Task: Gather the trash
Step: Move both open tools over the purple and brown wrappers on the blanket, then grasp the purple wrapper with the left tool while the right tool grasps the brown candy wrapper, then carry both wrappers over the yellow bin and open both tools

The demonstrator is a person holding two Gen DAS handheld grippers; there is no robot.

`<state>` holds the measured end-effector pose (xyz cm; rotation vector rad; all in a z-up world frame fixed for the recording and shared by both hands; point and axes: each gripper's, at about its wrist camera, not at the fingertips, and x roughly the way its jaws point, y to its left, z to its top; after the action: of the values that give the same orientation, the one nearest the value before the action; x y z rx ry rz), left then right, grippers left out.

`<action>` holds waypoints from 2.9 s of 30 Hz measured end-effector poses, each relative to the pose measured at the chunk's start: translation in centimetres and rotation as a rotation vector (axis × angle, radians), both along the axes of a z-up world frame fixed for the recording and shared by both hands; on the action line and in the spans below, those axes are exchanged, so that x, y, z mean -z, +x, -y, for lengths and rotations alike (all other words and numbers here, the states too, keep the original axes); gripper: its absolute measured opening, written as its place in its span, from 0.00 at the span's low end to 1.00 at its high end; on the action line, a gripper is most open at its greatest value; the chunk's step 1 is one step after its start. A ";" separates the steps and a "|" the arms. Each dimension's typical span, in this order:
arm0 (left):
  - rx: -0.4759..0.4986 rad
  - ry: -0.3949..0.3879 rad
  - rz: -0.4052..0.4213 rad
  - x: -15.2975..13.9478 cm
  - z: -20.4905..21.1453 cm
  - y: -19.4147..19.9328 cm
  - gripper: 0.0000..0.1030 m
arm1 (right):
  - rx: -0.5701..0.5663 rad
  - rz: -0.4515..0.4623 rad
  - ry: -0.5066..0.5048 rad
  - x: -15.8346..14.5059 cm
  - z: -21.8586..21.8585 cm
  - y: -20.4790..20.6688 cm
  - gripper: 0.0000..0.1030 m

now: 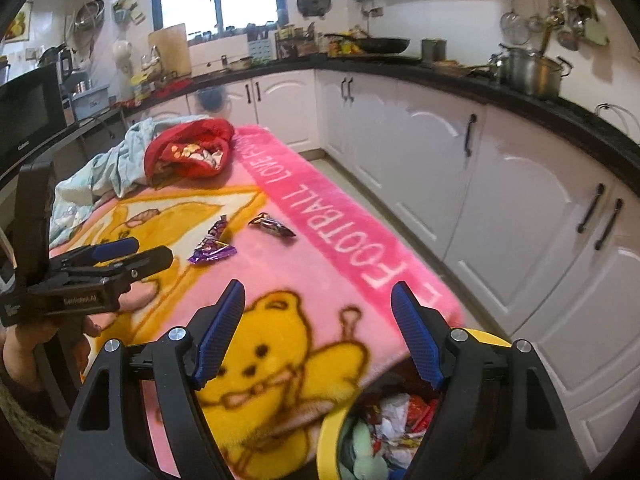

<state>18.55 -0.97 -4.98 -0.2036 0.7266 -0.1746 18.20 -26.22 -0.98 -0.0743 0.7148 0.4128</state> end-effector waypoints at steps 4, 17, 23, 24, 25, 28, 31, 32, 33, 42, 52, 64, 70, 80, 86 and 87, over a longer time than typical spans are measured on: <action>-0.010 -0.013 -0.034 1.1 -0.9 1.2 0.79 | -0.039 -0.034 -0.009 1.1 -1.6 2.9 0.65; -0.003 -0.057 -0.131 4.1 -2.2 6.0 0.47 | -0.223 -0.138 -0.132 5.6 -7.8 12.9 0.44; 0.004 -0.065 -0.163 5.1 -2.4 7.5 0.38 | -0.294 -0.184 -0.143 6.8 -10.1 15.6 0.39; 0.004 -0.065 -0.166 5.2 -2.4 7.7 0.36 | -0.299 -0.190 -0.150 7.0 -10.5 16.0 0.38; 0.006 -0.071 -0.172 5.5 -2.4 7.8 0.33 | -0.303 -0.201 -0.153 7.3 -10.8 16.4 0.37; 0.008 -0.084 -0.182 5.9 -2.5 8.2 0.28 | -0.319 -0.236 -0.175 8.5 -11.8 17.1 0.24; 0.006 -0.086 -0.185 6.0 -2.5 8.3 0.23 | -0.308 -0.247 -0.170 9.4 -11.9 16.9 0.17; 0.009 -0.087 -0.185 6.0 -2.5 8.2 0.23 | -0.304 -0.249 -0.160 9.4 -11.7 16.8 0.17; 0.013 -0.086 -0.186 6.1 -2.5 8.2 0.22 | -0.294 -0.251 -0.146 9.5 -11.5 16.5 0.17; 0.047 -0.063 -0.187 6.0 -1.8 6.6 0.19 | -0.242 -0.245 -0.107 9.6 -9.1 12.4 0.17; 0.084 -0.048 -0.182 5.9 -0.3 3.3 0.17 | -0.216 -0.223 -0.097 9.4 -6.6 5.9 0.16; 0.143 -0.035 -0.152 4.7 2.3 -0.5 0.17 | -0.182 -0.236 -0.047 8.4 -3.9 1.1 0.15; 0.155 -0.043 -0.124 3.5 3.0 -1.9 0.17 | -0.163 -0.216 -0.026 7.3 -2.5 -0.3 0.15; 0.187 -0.059 -0.067 1.3 4.6 -3.2 0.17 | -0.116 -0.163 0.007 4.7 0.0 -2.3 0.15; 0.218 -0.065 -0.034 0.0 6.1 -3.7 0.17 | -0.084 -0.132 0.024 3.3 1.8 -3.4 0.15; 0.224 -0.065 -0.030 -0.2 6.3 -3.7 0.17 | -0.080 -0.128 0.025 3.1 2.0 -3.5 0.15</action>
<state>14.85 -7.32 -4.78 -0.1872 0.7731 -0.4095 14.72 -28.20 -4.13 -0.0535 0.8345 0.5059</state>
